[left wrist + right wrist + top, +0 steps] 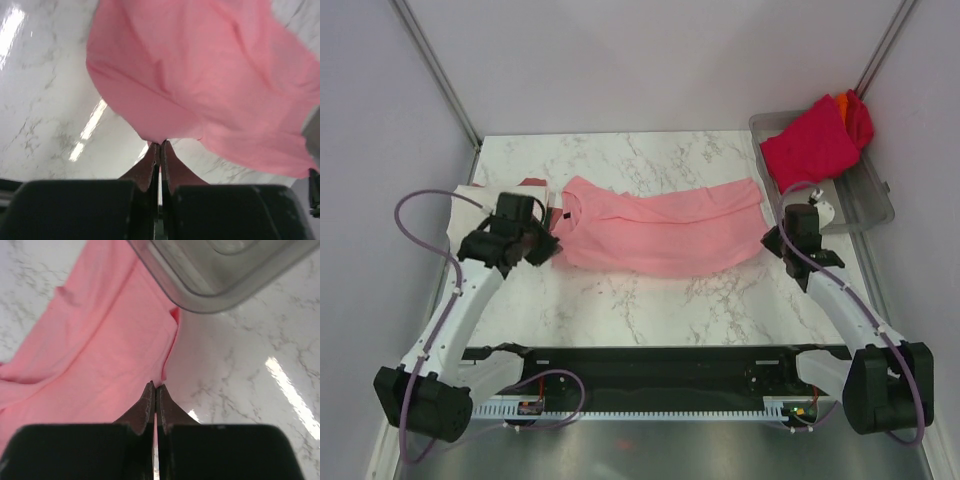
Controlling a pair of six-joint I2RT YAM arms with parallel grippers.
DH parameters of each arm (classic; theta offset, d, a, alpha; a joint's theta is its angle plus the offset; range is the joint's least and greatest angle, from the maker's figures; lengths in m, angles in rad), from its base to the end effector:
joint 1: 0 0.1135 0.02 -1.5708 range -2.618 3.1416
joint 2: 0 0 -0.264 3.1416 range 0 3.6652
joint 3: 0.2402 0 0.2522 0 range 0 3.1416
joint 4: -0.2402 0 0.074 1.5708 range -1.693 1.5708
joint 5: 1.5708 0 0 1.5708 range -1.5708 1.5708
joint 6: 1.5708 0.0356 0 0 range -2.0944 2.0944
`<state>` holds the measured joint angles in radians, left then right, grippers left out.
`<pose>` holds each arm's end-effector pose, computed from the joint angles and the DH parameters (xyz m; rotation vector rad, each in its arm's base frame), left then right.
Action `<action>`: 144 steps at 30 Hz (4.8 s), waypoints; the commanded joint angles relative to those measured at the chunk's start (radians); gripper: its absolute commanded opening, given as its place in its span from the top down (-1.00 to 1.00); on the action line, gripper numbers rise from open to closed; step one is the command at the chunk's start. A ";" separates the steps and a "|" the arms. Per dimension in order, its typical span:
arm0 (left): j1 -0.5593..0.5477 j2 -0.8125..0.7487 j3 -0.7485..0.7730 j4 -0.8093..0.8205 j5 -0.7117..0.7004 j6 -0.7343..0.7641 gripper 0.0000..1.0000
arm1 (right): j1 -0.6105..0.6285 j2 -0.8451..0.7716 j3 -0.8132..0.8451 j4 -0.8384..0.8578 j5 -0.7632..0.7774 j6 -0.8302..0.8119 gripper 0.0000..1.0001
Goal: Fold and stack the t-shirts
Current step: Flatten the tshirt out, then fold the tshirt
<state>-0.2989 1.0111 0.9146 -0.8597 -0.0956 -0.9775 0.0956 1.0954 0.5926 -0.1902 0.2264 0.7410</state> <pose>0.1850 -0.0535 0.2839 -0.8907 2.4067 -0.3865 0.2261 0.0136 0.2133 0.8263 2.0928 0.1950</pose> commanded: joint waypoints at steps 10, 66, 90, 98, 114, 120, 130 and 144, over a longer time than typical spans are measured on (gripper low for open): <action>0.142 0.150 0.938 -0.163 0.151 0.275 0.96 | -0.002 -0.075 0.639 -0.377 -0.225 -0.149 1.00; 0.314 0.834 1.135 0.622 0.462 0.207 0.96 | -0.089 0.701 1.167 -0.143 -0.506 0.009 1.00; 0.195 -0.064 0.127 0.340 0.255 0.309 0.96 | -0.131 0.160 0.219 -0.049 -0.453 -0.103 1.00; 0.195 -0.331 -0.051 0.174 0.260 0.315 0.96 | -0.131 -0.147 0.013 -0.195 -0.410 -0.100 1.00; 0.195 -0.250 -0.097 0.160 0.218 0.324 0.96 | -0.131 -0.158 0.019 -0.296 -0.343 -0.111 1.00; 0.195 -0.088 -0.062 0.221 0.218 0.338 0.96 | -0.129 -0.063 0.032 -0.233 -0.331 -0.115 1.00; 0.195 0.084 0.092 0.260 0.217 0.335 0.96 | -0.129 0.052 0.101 -0.192 -0.277 -0.117 1.00; 0.195 0.345 0.335 0.283 0.165 0.342 0.96 | -0.123 0.234 0.239 -0.134 -0.252 -0.086 1.00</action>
<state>-0.1028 1.3155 1.1702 -0.6182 0.1013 -0.6788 -0.0299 1.2995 0.7742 -0.3706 -0.0490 0.6430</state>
